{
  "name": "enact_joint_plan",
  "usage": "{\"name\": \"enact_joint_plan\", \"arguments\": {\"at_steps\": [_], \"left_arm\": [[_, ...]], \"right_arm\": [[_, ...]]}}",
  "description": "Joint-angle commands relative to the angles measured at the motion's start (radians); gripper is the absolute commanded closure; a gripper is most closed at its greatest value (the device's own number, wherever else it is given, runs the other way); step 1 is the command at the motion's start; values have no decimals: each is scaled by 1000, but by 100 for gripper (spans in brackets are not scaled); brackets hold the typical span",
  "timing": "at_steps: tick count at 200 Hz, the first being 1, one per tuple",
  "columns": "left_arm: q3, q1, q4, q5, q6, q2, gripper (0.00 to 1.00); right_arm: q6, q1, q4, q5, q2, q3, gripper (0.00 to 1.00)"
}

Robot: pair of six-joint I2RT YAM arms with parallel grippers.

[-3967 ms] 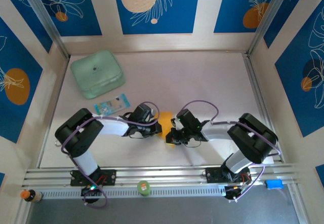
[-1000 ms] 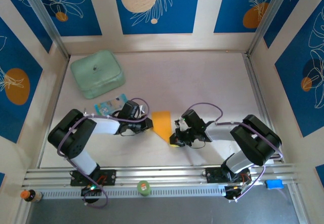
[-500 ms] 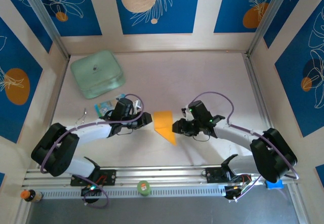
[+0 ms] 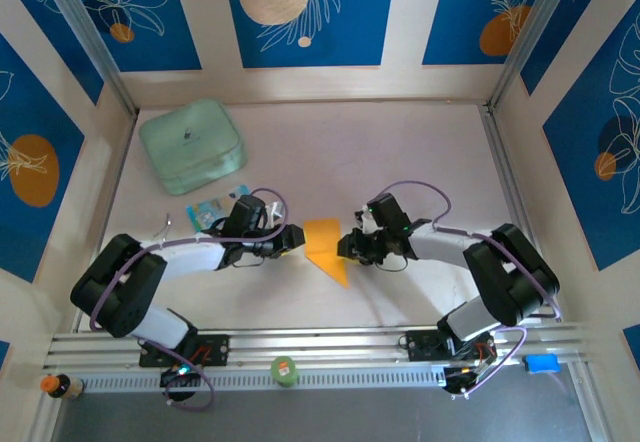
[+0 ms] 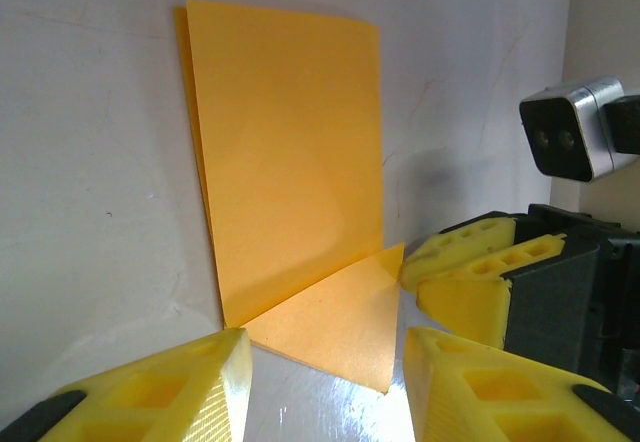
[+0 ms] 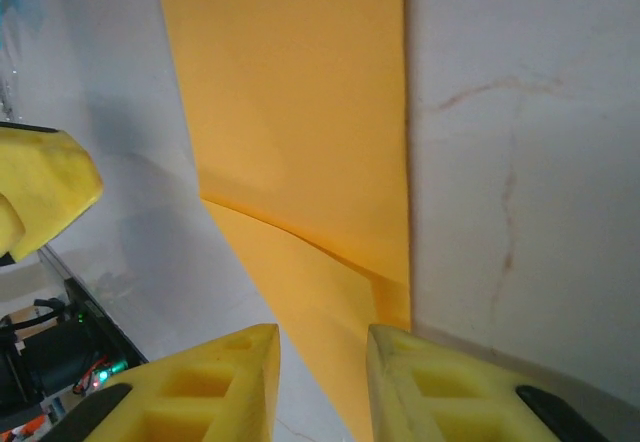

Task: Fold a paper plane with a square sheet of paper (pick it up from the middle)
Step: Third fold the triangle at the center of the table.

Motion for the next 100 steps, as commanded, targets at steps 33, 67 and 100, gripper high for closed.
{"name": "enact_joint_plan", "arguments": {"at_steps": [33, 67, 100], "left_arm": [[-8, 11, 17, 27, 1, 10, 55], [-5, 11, 12, 29, 3, 10, 55], [-5, 11, 10, 31, 2, 12, 55]], "right_arm": [[-4, 4, 43, -51, 57, 13, 72], [-4, 4, 55, -57, 61, 7, 77], [-7, 4, 60, -56, 52, -5, 84]]}}
